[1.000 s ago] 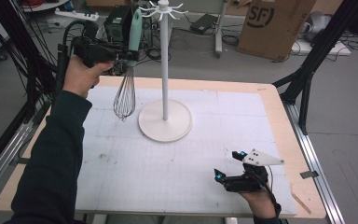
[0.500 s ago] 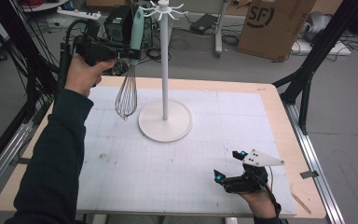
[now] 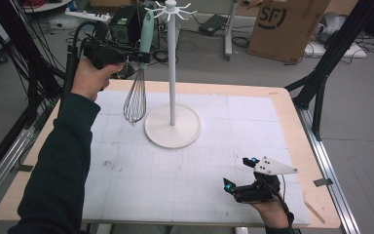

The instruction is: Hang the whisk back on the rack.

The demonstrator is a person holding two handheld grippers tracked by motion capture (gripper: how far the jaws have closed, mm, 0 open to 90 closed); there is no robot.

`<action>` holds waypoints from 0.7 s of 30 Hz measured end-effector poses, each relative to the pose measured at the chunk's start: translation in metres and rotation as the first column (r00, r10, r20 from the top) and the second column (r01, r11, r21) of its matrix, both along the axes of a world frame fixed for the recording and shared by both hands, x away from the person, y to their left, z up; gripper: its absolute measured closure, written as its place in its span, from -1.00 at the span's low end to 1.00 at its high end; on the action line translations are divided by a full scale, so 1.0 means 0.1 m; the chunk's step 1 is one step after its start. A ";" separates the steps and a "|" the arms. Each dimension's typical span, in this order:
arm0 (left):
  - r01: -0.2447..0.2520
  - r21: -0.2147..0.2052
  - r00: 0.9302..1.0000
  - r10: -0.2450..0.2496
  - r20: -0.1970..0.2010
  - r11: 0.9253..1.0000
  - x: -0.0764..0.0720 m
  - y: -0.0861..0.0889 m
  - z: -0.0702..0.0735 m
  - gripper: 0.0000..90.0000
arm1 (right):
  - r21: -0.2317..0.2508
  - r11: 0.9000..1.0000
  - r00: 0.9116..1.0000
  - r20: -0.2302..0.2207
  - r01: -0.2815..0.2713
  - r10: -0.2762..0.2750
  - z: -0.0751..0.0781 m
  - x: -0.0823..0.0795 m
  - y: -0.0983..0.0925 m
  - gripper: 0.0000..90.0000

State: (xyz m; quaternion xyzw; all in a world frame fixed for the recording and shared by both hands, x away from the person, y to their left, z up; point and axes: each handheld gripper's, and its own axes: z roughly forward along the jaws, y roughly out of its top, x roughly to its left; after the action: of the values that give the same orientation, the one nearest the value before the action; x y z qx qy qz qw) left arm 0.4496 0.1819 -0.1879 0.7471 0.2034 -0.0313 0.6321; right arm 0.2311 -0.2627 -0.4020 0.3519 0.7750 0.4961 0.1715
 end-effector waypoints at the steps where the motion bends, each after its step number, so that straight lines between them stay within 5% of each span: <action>1: 0.001 -0.002 1.000 -0.001 0.000 1.000 0.00 0.00 0.00 0.55 | -0.002 1.000 1.000 0.001 -0.001 0.001 0.00 0.00 0.00 -0.99; 21: 0.038 -0.024 0.999 -0.037 0.024 0.999 0.10 -0.12 -0.06 0.55 | -0.014 1.000 1.000 0.010 -0.013 0.013 -0.01 0.00 0.01 -0.99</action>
State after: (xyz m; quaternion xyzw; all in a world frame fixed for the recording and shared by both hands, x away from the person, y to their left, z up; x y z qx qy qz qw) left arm 0.4595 0.1694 -0.1941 0.7434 0.1816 -0.0367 0.6427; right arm 0.2314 -0.2616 -0.4030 0.3434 0.7797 0.4936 0.1746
